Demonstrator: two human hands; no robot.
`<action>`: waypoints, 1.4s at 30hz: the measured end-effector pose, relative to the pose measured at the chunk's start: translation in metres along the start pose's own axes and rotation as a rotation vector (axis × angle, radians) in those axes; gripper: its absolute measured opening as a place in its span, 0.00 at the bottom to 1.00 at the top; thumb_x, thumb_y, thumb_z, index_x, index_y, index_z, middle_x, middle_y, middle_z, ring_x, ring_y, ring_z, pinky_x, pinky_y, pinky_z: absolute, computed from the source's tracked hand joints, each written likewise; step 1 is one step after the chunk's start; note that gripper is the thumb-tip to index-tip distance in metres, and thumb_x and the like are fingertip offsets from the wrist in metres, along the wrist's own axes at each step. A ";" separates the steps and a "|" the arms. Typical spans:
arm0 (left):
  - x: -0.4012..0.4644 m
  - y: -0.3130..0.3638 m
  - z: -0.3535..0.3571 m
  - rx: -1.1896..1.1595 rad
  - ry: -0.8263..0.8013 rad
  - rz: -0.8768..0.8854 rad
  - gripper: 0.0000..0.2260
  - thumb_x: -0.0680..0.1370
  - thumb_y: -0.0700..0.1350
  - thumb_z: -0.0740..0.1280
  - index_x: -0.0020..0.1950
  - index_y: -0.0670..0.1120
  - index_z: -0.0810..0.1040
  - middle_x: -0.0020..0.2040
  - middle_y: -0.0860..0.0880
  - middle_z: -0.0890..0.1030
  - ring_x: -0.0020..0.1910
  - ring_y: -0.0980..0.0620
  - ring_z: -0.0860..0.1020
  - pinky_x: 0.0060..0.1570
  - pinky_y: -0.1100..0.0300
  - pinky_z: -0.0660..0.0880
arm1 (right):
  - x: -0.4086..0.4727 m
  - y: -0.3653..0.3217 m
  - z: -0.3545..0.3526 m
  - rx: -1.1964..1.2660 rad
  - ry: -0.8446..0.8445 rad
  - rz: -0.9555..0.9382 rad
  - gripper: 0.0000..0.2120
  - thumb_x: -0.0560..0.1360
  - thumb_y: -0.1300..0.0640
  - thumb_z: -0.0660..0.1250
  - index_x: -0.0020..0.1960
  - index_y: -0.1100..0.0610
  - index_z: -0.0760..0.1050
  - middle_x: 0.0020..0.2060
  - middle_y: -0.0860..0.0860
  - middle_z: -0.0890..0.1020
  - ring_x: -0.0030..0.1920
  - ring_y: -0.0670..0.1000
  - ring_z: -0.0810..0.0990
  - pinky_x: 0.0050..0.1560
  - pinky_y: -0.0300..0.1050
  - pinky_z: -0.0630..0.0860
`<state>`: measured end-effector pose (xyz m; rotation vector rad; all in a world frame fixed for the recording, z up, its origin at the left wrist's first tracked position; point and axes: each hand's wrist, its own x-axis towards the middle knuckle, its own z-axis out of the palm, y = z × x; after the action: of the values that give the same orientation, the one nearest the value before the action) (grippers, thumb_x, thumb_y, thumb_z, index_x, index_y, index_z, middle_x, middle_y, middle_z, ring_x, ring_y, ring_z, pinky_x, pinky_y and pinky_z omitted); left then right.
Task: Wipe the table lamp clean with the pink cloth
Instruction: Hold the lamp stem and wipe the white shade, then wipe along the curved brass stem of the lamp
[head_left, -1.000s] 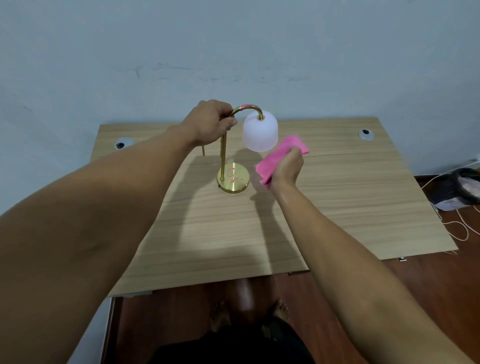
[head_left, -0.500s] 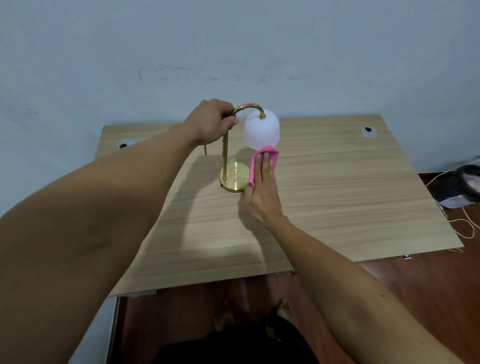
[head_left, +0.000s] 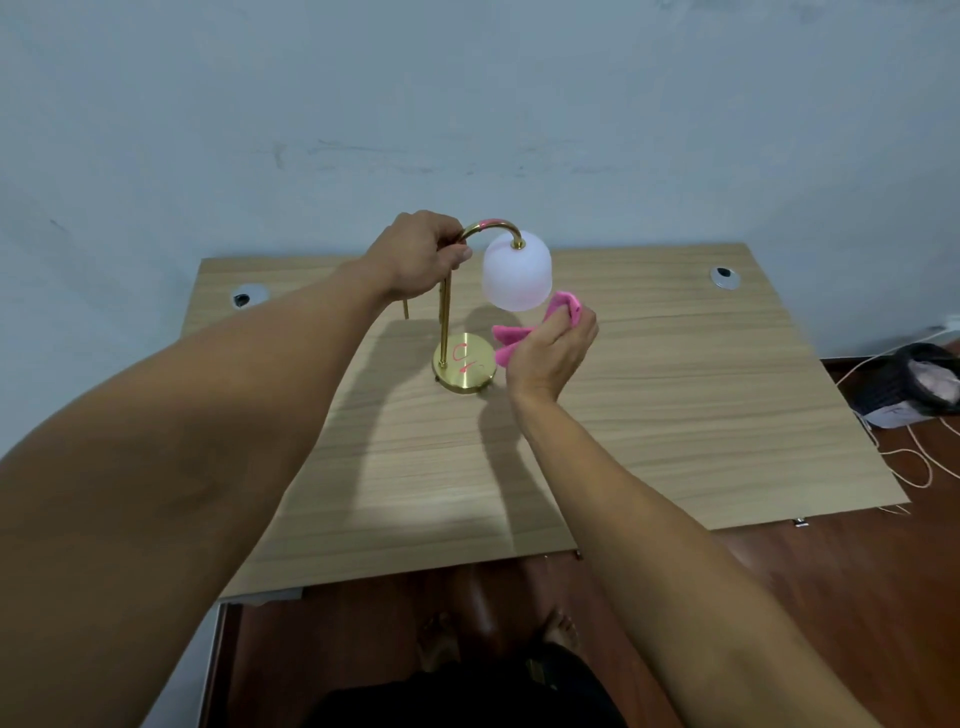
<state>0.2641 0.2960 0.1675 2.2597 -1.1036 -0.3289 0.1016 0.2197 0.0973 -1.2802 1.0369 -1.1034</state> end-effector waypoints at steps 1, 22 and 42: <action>0.000 0.000 0.000 -0.003 -0.002 0.000 0.10 0.79 0.50 0.67 0.46 0.45 0.82 0.44 0.44 0.86 0.48 0.43 0.83 0.54 0.46 0.79 | 0.001 0.002 0.002 -0.001 0.040 0.087 0.16 0.84 0.50 0.52 0.55 0.59 0.74 0.46 0.53 0.80 0.36 0.61 0.86 0.34 0.44 0.78; 0.000 0.001 0.000 -0.028 -0.002 -0.002 0.10 0.80 0.49 0.67 0.47 0.44 0.83 0.45 0.44 0.86 0.48 0.43 0.83 0.55 0.44 0.79 | 0.003 0.094 -0.033 -0.806 -0.693 -0.557 0.28 0.86 0.55 0.53 0.84 0.56 0.53 0.83 0.59 0.57 0.83 0.56 0.53 0.81 0.54 0.57; -0.002 -0.008 -0.013 -0.302 -0.058 -0.148 0.05 0.74 0.39 0.77 0.48 0.41 0.88 0.45 0.42 0.88 0.43 0.47 0.86 0.56 0.45 0.83 | 0.007 -0.056 0.043 -0.222 -0.580 -0.267 0.27 0.87 0.47 0.52 0.84 0.53 0.55 0.84 0.48 0.55 0.83 0.46 0.50 0.83 0.49 0.50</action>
<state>0.2744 0.3066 0.1729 2.0755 -0.8510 -0.5835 0.1432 0.2214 0.1546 -1.8188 0.5676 -0.7420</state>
